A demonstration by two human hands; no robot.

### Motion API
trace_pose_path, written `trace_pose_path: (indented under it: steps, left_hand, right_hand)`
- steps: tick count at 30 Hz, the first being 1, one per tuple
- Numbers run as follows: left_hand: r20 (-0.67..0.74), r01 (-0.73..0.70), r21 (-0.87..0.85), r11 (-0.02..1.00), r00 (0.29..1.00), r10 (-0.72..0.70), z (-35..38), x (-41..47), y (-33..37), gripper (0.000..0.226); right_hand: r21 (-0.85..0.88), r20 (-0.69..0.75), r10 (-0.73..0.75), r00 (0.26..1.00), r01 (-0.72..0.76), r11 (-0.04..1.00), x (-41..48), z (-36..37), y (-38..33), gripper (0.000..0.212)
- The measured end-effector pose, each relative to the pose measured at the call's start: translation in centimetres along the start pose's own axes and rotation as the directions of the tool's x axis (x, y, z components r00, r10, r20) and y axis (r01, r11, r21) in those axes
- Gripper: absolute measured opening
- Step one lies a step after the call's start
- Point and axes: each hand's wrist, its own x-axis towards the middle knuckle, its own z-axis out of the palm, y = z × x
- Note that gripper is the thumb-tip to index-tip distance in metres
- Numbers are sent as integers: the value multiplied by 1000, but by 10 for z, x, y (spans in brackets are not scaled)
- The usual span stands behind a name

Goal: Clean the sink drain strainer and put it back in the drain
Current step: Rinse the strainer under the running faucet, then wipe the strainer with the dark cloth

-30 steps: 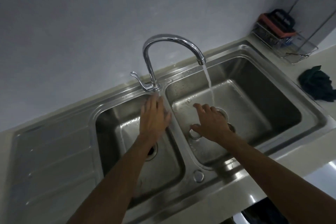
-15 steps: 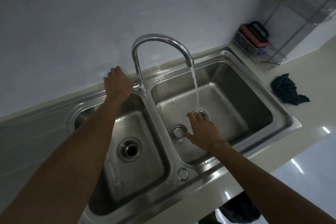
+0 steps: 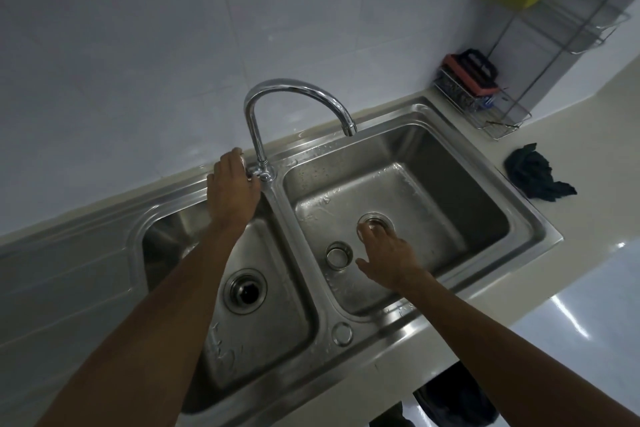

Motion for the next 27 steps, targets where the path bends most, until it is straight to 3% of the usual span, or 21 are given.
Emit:
trace_pose_path:
  steps: [4, 8, 13, 20, 23, 27]
  left_hand:
    - [21, -6, 59, 998, 1000, 5, -5, 0, 3, 57]
    - [-86, -32, -31, 999, 996, 29, -1, -38, 23, 50]
    - [102, -248, -28, 968, 963, 250, 40, -77, 81, 50]
    - [201, -413, -152, 898, 877, 437, 114, -69, 237, 48]
    - [212, -463, -168, 870, 845, 491, 144, -61, 297, 46]
    - [264, -502, -221, 836, 794, 547, 184, -62, 346, 45]
  right_hand:
    - [-1, -12, 35, 999, -35, 999, -4, 3, 10, 69]
    - [50, -17, 61, 998, -60, 997, -4, -1, 29, 66]
    - [102, -34, 93, 995, -89, 991, 2, -19, 68, 64]
    - [141, -101, 228, 968, -213, 967, 9, -50, 179, 71]
    - [163, -225, 319, 920, -287, 944, 15, -63, 236, 63]
    - [199, -425, 462, 778, -418, 887, 27, -73, 313, 54]
